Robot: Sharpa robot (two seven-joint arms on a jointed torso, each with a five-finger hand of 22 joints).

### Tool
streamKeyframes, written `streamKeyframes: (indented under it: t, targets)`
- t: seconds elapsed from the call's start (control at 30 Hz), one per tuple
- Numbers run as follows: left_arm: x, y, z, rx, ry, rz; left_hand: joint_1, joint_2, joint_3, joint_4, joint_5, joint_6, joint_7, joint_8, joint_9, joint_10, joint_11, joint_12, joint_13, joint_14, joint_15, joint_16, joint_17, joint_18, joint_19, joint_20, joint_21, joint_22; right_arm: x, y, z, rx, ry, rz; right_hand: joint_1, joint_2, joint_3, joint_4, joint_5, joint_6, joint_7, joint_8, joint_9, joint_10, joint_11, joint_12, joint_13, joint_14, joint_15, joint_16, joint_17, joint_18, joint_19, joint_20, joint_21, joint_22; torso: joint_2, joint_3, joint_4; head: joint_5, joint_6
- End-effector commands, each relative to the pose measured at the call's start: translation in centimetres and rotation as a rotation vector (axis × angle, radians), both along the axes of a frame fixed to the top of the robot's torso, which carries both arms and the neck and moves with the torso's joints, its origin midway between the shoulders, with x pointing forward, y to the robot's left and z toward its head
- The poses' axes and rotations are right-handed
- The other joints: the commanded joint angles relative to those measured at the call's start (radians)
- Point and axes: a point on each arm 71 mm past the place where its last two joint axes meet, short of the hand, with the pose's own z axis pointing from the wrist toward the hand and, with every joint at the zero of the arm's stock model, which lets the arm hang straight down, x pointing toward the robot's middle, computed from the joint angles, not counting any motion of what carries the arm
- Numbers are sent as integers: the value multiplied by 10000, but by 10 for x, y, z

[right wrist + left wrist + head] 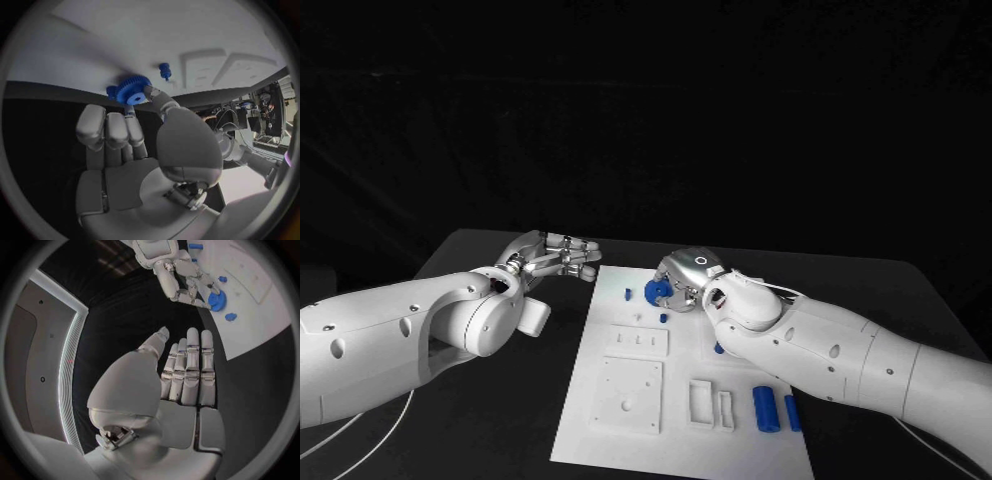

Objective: Assemble the parts on the task board

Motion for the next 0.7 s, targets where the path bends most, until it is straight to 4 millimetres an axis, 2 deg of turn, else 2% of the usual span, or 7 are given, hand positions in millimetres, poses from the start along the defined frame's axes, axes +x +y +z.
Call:
streamKeyframes:
  t: [0.03,0.33,0.37,0.43,0.5,0.53,0.7]
  targets:
    - [0,-3,2,-36,-88,-156,-63,62,37,-21,60,-53,-22,-34,-3,-38,-9,-22,14,46,13,-4,4,140,-72,-12,29,10,1,-2,-4,-351,111,-131,85,-16,-1,60,-104,68,-79,7,63,-53,37,-63,-26,1,-47,-58,-14,-92,509,-56,-11,1235,-1,-1,-3,-13,-17]
    - [0,-3,2,-33,-80,-157,-99,60,45,-28,60,-68,-17,-38,-4,-42,-7,-21,14,47,16,-4,4,141,-86,-8,45,36,3,-4,-5,-105,399,-203,-111,-164,-977,641,-194,-1159,105,17,49,-230,121,-270,-261,-8,45,-141,-60,29,509,52,-134,1219,2,-1,0,-18,-57]
    - [0,-2,2,-33,-78,-157,-81,96,83,-30,297,-74,-9,-39,-5,-45,-5,-21,13,38,15,-10,1,147,-91,-17,51,43,3,-5,-5,-3,480,-226,-220,-142,-1073,818,-109,-1158,117,10,47,-227,140,-265,-263,-7,55,-139,-56,34,513,52,-137,1219,3,3,-1,-14,-64]
    - [0,-2,2,-34,-75,-161,76,71,421,-233,2149,-72,35,-43,-10,-63,5,-32,7,10,-17,-67,-37,169,-241,-103,322,287,3,-6,-6,193,668,-281,-1213,16,-1030,1769,157,-1209,155,10,48,-257,149,-284,-288,-7,76,-136,-51,60,519,67,-145,1219,-2,7,-4,-25,-65]
    - [0,-2,2,-35,-73,-157,-93,52,697,-318,2207,-61,34,-38,-7,-53,31,-33,6,35,-24,-85,-58,171,-573,-106,780,715,4,-7,-6,319,824,-319,-1814,-248,525,1781,-324,-1209,147,18,52,-284,187,-272,-285,-10,78,-131,-37,97,526,92,-149,1222,0,4,-4,-31,-65]
    - [0,-2,2,-34,-72,-154,-214,31,862,-369,2019,-66,17,-40,-7,-55,7,-31,7,44,-23,-85,-61,201,-793,-85,1033,972,4,-8,-6,376,905,-337,-2307,-340,980,1697,-210,-1222,171,15,51,-286,170,-266,-290,-11,98,-134,-36,108,528,109,-143,1225,4,3,-7,-13,-57]
    - [0,-2,1,-8,-28,-115,-378,31,936,-299,1829,-75,19,-39,-6,-72,6,-23,11,47,-2,-63,-46,225,-851,-47,1076,1040,4,-9,-7,536,1097,-381,-2601,-222,889,1766,4,-1138,153,20,53,-310,147,-267,-300,-8,103,-131,-32,127,528,120,-134,1229,-9,-3,-8,2,-25]
